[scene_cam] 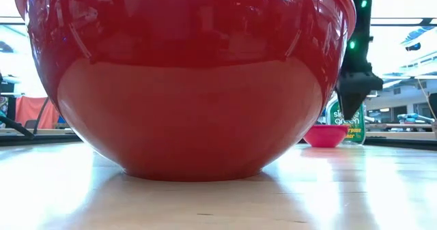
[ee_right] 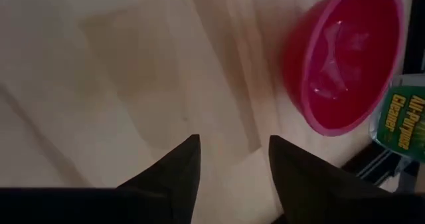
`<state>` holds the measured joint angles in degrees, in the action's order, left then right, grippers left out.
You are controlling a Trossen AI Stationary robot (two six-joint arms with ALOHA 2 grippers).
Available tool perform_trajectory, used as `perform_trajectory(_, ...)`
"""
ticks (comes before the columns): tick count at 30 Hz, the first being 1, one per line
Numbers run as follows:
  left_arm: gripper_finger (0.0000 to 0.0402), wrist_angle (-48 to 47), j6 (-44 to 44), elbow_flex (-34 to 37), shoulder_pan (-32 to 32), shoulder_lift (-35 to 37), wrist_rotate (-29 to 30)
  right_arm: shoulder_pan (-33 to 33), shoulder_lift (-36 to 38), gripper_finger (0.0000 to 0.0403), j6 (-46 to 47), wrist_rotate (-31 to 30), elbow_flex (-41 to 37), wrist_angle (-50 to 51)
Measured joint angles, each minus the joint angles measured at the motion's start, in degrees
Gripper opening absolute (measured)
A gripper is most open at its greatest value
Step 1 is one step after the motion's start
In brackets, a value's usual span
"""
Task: Nest bowls inside each other
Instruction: Stack the small red bowl into the blue bowl
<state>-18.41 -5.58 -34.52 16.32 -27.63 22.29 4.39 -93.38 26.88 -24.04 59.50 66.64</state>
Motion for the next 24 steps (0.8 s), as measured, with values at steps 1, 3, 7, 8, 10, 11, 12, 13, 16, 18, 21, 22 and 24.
perform_trajectory(1,0.0196,0.4,0.0,0.0,0.0,-0.2,0.0,-1.4,0.2,0.0188,-1.5,0.1,-0.9,-1.0)
perform_trajectory(3,0.0196,0.7,-0.1,0.0,0.0,-0.2,0.0,-4.3,0.4,0.0202,-5.1,-0.2,-2.0,-3.4)
perform_trajectory(7,0.0196,0.6,-0.1,0.0,0.0,-0.2,0.0,-8.3,0.3,0.0233,-10.2,-4.2,-2.6,-6.8)
perform_trajectory(8,0.0196,0.6,-0.1,0.0,0.0,-0.2,0.0,-9.0,0.4,0.0239,-11.7,-5.3,-2.6,-7.3)
perform_trajectory(10,0.0196,0.6,-0.5,0.0,0.0,-0.2,0.0,-10.0,0.1,0.0249,-15.3,-7.1,-2.6,-8.5)
perform_trajectory(11,0.0196,0.6,-0.8,0.0,0.0,-0.2,0.0,-10.5,0.0,0.0252,-16.9,-8.0,-2.6,-9.6)
perform_trajectory(12,0.0196,0.6,-0.9,0.0,0.0,-0.2,0.0,-11.1,0.0,0.0253,-18.6,-8.4,-2.6,-10.7)
perform_trajectory(13,0.0196,0.6,-1.0,0.0,0.0,-0.2,0.0,-11.7,-0.2,0.0253,-20.3,-8.4,-2.6,-11.7)
perform_trajectory(16,0.0196,0.4,-1.0,0.0,0.0,-0.2,0.0,-13.8,-0.3,0.0247,-24.2,-7.6,-3.2,-15.6)
perform_trajectory(18,0.0196,0.0,-1.0,0.0,0.0,-0.2,0.0,-15.1,-0.3,0.0236,-25.5,-7.1,-4.0,-17.2)
perform_trajectory(21,0.0196,-0.6,-1.0,0.0,0.0,-0.2,0.0,-16.8,-0.3,0.0205,-26.6,-4.9,-5.4,-18.7)
perform_trajectory(22,0.0196,-0.7,-1.0,0.0,0.0,-0.1,0.0,-17.1,-0.3,0.0193,-26.6,-4.3,-5.9,-19.2)
perform_trajectory(24,0.0196,-0.7,-1.0,0.0,0.0,-0.1,0.0,-17.5,-0.4,0.0165,-26.5,-3.4,-6.9,-19.5)
